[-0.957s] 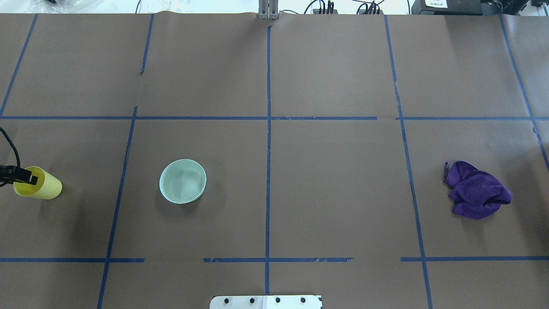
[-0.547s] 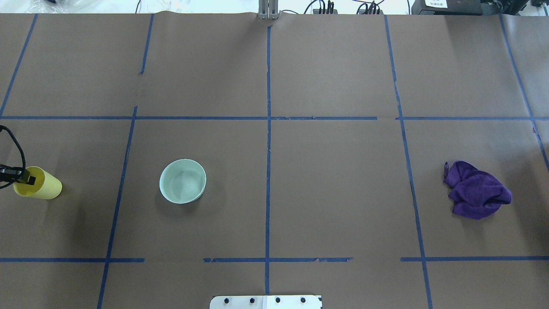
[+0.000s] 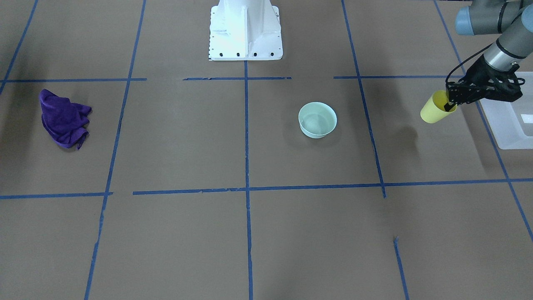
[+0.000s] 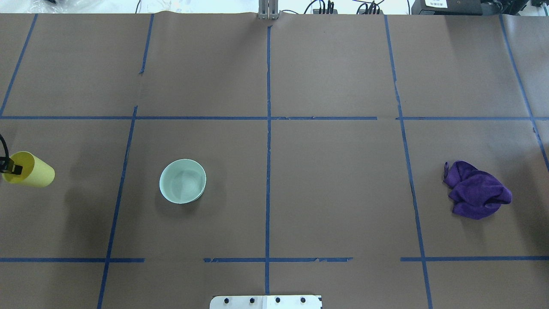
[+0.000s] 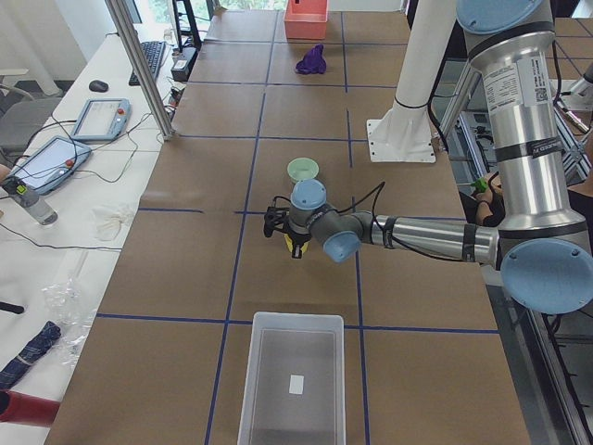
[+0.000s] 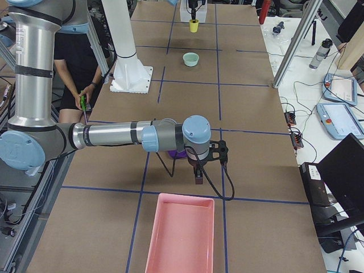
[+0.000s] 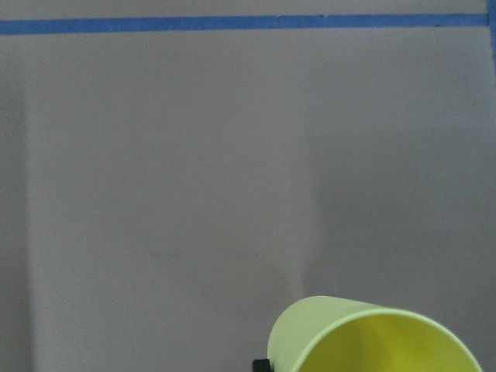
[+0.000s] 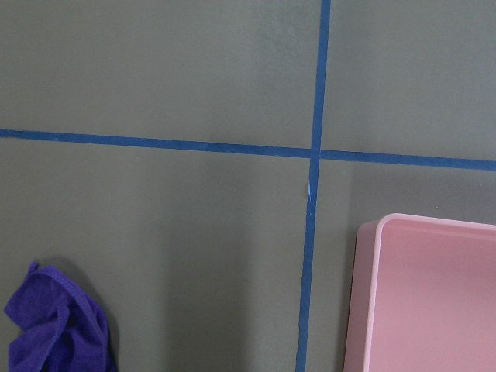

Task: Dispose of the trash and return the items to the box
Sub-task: 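Lift the yellow cup with the left gripper while the right gripper reaches the cloth, then grasp the purple cloth with the right gripper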

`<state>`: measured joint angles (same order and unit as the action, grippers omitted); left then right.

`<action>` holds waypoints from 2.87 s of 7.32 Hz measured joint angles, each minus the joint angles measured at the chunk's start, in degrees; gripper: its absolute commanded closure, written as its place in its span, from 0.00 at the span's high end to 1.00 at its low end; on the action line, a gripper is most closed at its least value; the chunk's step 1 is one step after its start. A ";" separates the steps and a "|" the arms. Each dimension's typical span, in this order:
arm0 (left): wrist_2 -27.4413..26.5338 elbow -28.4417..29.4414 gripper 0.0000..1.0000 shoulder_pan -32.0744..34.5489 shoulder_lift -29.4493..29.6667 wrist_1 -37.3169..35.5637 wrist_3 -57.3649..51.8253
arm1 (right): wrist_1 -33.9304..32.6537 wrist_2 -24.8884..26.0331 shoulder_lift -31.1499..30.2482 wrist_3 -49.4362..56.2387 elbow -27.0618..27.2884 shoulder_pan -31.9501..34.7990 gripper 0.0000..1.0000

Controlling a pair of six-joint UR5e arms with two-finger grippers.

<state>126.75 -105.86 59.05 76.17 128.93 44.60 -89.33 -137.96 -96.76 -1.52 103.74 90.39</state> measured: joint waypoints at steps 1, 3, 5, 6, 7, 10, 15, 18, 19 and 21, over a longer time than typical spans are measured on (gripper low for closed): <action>0.04 -1.33 0.00 2.94 0.16 -3.55 -4.55 | 0.02 -0.21 0.18 -0.55 0.05 -0.03 1.00; -0.22 -2.11 0.00 12.23 2.97 -14.41 -19.19 | 0.06 -3.06 0.14 -3.40 0.66 -0.18 1.00; -2.06 -1.60 0.00 21.01 7.96 -24.98 -33.08 | 2.90 -5.46 -0.35 -11.46 2.78 -2.64 1.00; -3.37 -1.36 0.00 24.13 9.51 -28.16 -37.74 | 7.89 -4.64 -1.68 -16.90 3.30 -5.47 1.00; -4.09 -1.03 0.00 26.60 10.43 -30.26 -41.52 | 14.97 -2.34 -3.62 -23.10 3.46 -9.48 1.00; -4.47 1.14 0.00 31.56 11.05 -31.64 -49.06 | 26.67 2.45 -6.24 -36.25 3.49 -20.81 1.00; -4.49 2.36 0.00 33.16 11.34 -31.71 -50.69 | 30.09 8.41 -7.25 -43.19 3.57 -35.92 1.00; -4.47 6.09 0.00 35.20 12.88 -31.65 -53.34 | 30.09 10.75 -9.03 -43.26 3.42 -41.70 0.72; -4.39 8.83 0.00 35.63 13.69 -31.64 -54.07 | 30.09 10.85 -9.40 -43.28 3.38 -41.98 0.28; -4.00 13.93 0.00 35.83 14.03 -31.44 -54.16 | 30.05 11.06 -9.56 -43.34 3.63 -41.96 0.00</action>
<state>122.75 -91.94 94.88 90.20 97.49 -9.56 -59.28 -126.90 -106.31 -44.86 107.37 48.43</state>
